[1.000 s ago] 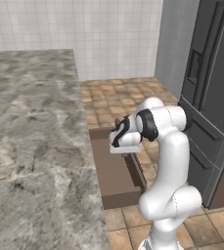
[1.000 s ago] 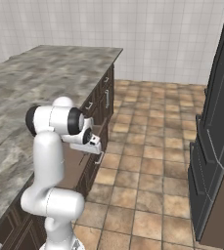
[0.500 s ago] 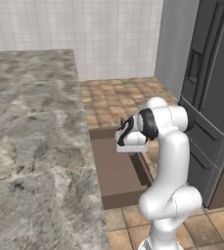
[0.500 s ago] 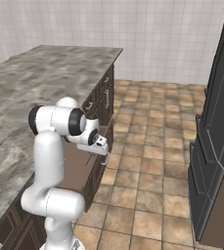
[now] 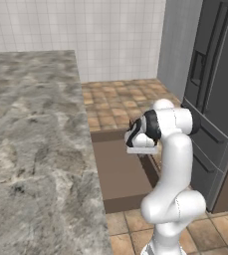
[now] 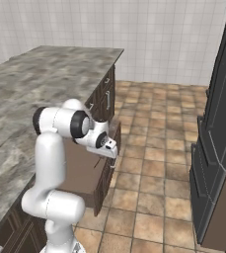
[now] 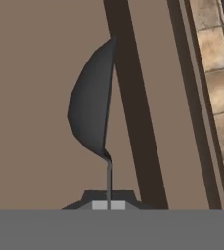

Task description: Organize the utensils by type. Pick up the wooden spoons from the counter and place them in the open cabinet. Then pick up the metallic utensils from the counter and place them in the open drawer.

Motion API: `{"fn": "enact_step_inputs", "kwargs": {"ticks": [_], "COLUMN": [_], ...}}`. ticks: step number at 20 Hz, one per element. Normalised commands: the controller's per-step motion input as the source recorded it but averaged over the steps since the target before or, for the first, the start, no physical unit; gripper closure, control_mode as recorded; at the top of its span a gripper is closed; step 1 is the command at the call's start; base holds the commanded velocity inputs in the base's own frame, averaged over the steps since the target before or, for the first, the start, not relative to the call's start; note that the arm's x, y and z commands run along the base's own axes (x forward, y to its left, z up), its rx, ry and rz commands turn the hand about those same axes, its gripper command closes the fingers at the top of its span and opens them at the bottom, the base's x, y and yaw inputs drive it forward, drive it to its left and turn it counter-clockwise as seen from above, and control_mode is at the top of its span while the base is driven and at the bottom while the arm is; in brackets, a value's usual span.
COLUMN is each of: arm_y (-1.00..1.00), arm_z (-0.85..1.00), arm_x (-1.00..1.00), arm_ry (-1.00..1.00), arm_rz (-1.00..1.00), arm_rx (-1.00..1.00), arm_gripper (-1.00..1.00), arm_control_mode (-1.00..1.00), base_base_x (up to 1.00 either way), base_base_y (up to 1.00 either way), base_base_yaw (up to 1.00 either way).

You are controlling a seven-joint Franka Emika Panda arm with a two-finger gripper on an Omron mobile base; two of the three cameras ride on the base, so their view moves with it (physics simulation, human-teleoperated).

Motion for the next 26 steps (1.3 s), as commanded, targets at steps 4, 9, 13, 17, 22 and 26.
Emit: {"fn": "enact_step_inputs", "kwargs": {"ticks": [4, 9, 13, 17, 22, 26], "arm_y": [-0.41, -0.40, -0.35, -0.16, 0.06, 0.14], "arm_z": [-0.28, -0.27, -0.24, -0.23, -0.08, 0.14], "arm_x": [0.34, 0.34, 0.34, 0.40, 0.34, 0.06], "arm_ry": [0.00, 0.00, 0.00, 0.00, 0.00, 0.00], "arm_rz": [0.00, 0.00, 0.00, 0.00, 0.01, 0.00], "arm_rx": [0.00, 0.00, 0.00, 0.00, 0.00, 0.00], "arm_gripper": [1.00, 1.00, 1.00, 1.00, 1.00, 1.00], "arm_control_mode": [-1.00, -1.00, -1.00, -1.00, -1.00, -1.00], "base_base_x": [0.00, 0.00, 0.00, 0.00, 0.00, 0.00], "base_base_y": [0.00, 0.00, 0.00, 0.00, 0.00, 0.00], "base_base_yaw": [0.00, 0.00, 0.00, 0.00, 0.00, 0.00]}}
